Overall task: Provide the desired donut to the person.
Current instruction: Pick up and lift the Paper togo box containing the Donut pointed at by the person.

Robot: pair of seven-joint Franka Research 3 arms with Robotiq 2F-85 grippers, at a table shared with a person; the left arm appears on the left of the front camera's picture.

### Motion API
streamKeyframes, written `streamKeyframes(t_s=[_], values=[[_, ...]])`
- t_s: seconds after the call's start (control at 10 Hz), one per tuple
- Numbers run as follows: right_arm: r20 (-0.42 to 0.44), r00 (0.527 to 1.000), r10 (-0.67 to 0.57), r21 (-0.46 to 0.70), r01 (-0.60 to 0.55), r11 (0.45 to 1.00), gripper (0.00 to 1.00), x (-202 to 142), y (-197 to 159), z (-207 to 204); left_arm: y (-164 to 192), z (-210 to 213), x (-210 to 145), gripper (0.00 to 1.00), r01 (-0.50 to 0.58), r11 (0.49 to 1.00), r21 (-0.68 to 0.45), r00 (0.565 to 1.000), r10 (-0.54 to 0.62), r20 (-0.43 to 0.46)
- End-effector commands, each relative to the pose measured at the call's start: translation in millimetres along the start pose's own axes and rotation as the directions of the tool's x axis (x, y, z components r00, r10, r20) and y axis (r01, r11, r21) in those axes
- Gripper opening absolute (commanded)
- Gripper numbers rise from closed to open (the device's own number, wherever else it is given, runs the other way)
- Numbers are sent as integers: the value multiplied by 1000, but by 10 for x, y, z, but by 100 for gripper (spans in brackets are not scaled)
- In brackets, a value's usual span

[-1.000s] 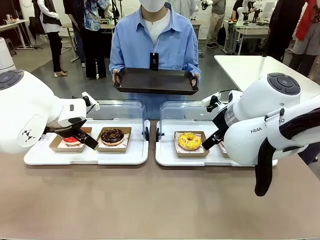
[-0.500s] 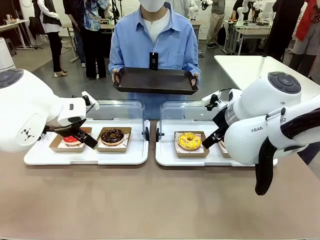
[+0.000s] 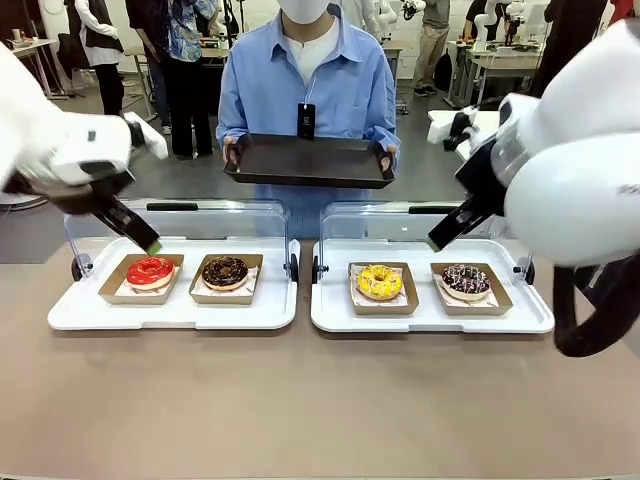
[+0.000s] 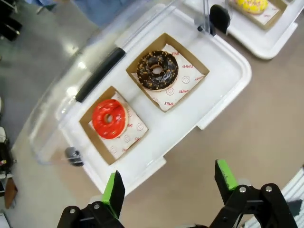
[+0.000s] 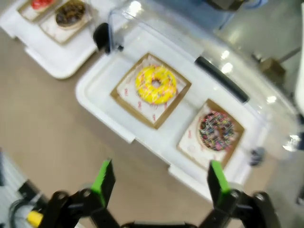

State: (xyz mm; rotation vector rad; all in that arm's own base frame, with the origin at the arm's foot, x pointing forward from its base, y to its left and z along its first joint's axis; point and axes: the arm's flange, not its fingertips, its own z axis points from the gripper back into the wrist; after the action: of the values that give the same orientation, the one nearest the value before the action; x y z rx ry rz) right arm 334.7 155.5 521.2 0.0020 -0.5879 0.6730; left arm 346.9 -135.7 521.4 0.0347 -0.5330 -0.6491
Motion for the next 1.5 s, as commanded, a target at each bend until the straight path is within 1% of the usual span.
streamKeyframes(t_s=[0.0, 0.1, 0.2, 0.4, 0.5, 0.6, 0.7, 0.8, 0.9, 1.0, 1.1, 1.2, 1.3, 1.4], values=[[-55, 998, 14, 1, -14, 1000, 100, 85, 73, 198, -32, 276, 15, 100, -7, 1000, 17, 1000, 7, 19], [-55, 998, 19, -14, -20, 1000, 100, 90, 84, 215, 4, 313, 9, 100, -7, 999, 39, 999, 6, 41], [-23, 1000, 8, 4, -8, 1000, 100, 31, 29, 199, 2, 270, 26, 100, 1, 1000, 8, 1000, -1, 13], [-23, 1000, 8, 4, -8, 1000, 100, 31, 29, 199, 2, 270, 26, 100, 1, 1000, 8, 1000, -1, 13], [-37, 999, 14, 7, -14, 1000, 100, 60, 45, 287, 2, 270, 26, 100, 1, 1000, 8, 1000, -1, 13], [-20, 993, -115, 218, 116, 969, 100, -114, -261, 162, 4, 323, 22, 100, 0, 1000, 9, 1000, 0, 13], [-5, 988, -153, 287, 148, 946, 100, -272, -474, 121, 200, 323, -50, 100, -20, 990, -142, 999, 24, 32], [62, 993, -101, 345, 74, 936, 100, -367, -541, 179, 327, 364, -98, 100, 52, 974, -221, 994, -30, 102], [128, 992, -22, 376, -28, 926, 100, -406, -569, 264, 408, 440, -108, 100, 178, 939, -293, 973, -123, 197], [212, 976, 55, 436, -145, 888, 100, -478, -683, 379, 511, 535, -152, 100, 261, 897, -356, 948, -168, 271], [324, 939, 112, 449, -257, 856, 100, -577, -840, 514, 649, 605, -233, 100, 334, 845, -417, 922, -200, 332], [453, 879, 150, 449, -370, 813, 100, -676, -1007, 629, 879, 641, -287, 100, 380, 775, -505, 906, -201, 374], [553, 820, 147, 435, -435, 788, 100, -813, -1230, 714, 1122, 656, -384, 100, 418, 713, -562, 886, -184, 425], [606, 785, 127, 436, -462, 772, 100, -949, -1418, 750, 1278, 663, -512, 100, 436, 690, -578, 870, -161, 465]])
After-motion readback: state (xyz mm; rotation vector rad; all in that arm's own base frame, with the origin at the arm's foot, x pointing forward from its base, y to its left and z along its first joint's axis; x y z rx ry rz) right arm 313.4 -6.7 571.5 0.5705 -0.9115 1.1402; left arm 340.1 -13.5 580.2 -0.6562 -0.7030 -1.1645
